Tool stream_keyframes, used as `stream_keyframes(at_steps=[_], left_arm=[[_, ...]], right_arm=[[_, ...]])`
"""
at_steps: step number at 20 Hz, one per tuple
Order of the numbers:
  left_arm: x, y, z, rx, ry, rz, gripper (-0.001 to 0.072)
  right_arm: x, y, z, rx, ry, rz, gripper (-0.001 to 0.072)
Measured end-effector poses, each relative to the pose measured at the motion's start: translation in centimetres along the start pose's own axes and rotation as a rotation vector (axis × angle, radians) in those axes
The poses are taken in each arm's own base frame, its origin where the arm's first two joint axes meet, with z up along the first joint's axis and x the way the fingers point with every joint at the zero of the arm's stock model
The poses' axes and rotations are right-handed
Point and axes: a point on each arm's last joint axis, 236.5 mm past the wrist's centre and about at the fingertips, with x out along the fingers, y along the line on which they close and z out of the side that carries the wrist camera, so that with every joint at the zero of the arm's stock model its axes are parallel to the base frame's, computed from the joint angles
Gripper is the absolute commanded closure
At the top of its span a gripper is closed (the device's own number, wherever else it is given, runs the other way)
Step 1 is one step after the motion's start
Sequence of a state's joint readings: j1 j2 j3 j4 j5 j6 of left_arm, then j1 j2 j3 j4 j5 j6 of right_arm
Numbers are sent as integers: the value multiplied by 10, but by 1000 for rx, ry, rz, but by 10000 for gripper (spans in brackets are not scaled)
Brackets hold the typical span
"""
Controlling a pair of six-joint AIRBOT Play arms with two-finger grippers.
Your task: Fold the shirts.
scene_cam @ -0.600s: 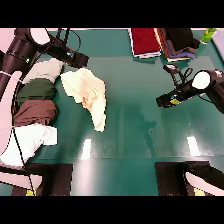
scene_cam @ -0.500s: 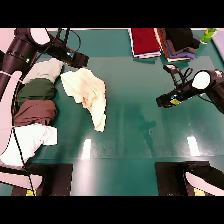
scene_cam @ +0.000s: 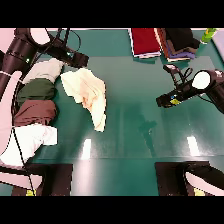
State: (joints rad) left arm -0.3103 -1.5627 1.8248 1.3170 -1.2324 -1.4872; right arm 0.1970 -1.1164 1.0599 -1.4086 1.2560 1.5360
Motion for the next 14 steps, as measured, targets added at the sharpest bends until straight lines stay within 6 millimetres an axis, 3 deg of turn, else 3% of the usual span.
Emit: stream_keyframes(at_steps=[1, 2, 3, 4, 6, 8, 14], left_arm=[[0, -1, 2, -3, -7, -5, 681], [0, -2, 2, -4, -11, -7, 604], [0, -1, 4, -2, -16, -6, 138], [0, 0, 4, 4, -19, 2, -8], [2, 9, 2, -5, -11, 38, -13], [15, 23, -13, -39, 42, 83, -12], [94, 51, -94, -178, 255, 132, -4]], right_arm=[[0, 0, 0, 0, 0, 0, 695], [0, 0, 0, 0, 0, 0, 695], [0, 0, 0, 0, 0, 0, 695], [0, 0, 0, 0, 0, 1, 695], [0, 0, 0, 0, 0, 1, 695], [0, 0, 0, 1, 0, 2, 695], [0, 1, 0, 1, -1, 2, 695]])
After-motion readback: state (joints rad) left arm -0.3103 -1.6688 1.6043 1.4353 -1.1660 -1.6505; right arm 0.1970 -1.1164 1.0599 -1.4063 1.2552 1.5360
